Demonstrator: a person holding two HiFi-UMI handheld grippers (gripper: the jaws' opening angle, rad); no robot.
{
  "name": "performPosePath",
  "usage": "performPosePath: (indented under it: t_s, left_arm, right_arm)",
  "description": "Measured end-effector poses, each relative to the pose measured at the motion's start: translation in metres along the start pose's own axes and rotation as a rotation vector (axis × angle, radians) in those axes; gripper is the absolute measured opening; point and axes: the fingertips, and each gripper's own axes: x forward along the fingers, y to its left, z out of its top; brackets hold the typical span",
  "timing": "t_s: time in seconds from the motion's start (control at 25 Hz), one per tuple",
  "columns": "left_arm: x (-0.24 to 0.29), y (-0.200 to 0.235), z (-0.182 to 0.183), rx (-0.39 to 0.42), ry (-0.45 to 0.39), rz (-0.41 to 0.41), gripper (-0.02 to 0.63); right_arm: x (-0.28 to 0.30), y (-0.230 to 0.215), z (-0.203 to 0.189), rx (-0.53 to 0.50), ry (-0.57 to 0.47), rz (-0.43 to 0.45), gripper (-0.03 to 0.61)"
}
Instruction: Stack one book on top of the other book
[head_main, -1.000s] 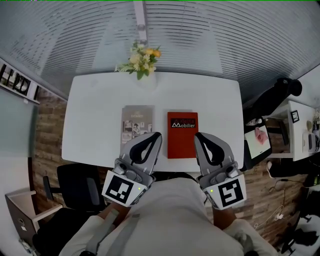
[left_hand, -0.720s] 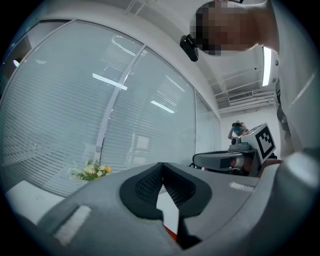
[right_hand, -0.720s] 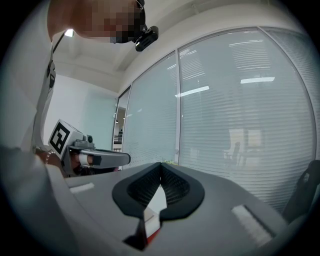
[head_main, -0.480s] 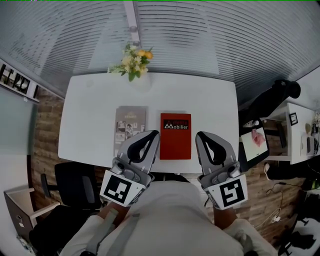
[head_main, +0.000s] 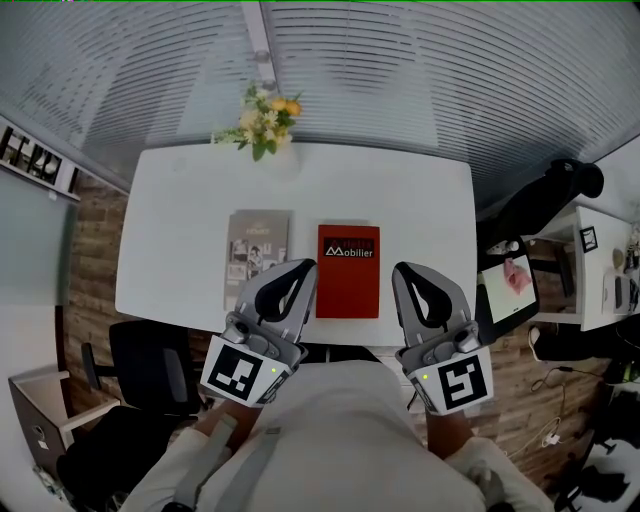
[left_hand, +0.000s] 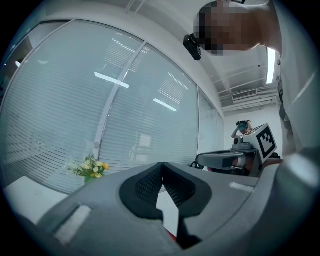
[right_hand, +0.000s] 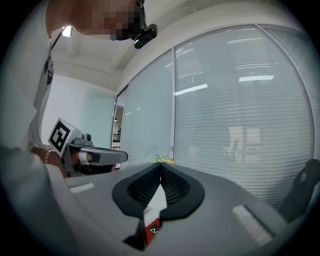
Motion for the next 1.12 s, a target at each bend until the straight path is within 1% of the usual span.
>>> performPosePath:
  t_s: [0.12,0.2,0.44,0.76,0.88,0.96,1.12]
  left_arm:
    - [0.002,0.002,-0.008,-0.012,0.022,0.001,0.008]
    - [0.003,0.003,-0.015,-0.031,0.036,0.002,0.023]
    - [0.006,0.008,-0.042,-0.091,0.086,0.009,0.035]
    - [0.009,0.016,-0.081,-0.14,0.145,0.025,0.078]
    - [0.01,0.018,-0.101,-0.16,0.175,0.02,0.092]
    - [0.011,0.018,-0.113,-0.176,0.198,0.013,0.114]
    - [0.013,0.019,-0.135,-0.176,0.241,0.017,0.126]
  right_arm:
    - [0.002,-0.002,-0.005,0.018,0.011,-0.004,0.014]
    - [0.003,-0.003,-0.01,0.038,0.017,-0.006,0.017]
    - [0.004,-0.007,-0.034,0.023,0.063,0.004,0.032]
    - [0.009,-0.013,-0.067,0.056,0.112,0.001,0.063]
    - [0.011,-0.015,-0.084,0.072,0.142,0.002,0.078]
    - [0.013,-0.015,-0.097,0.084,0.163,0.001,0.089]
    - [0.014,-0.019,-0.127,0.1,0.205,-0.009,0.101]
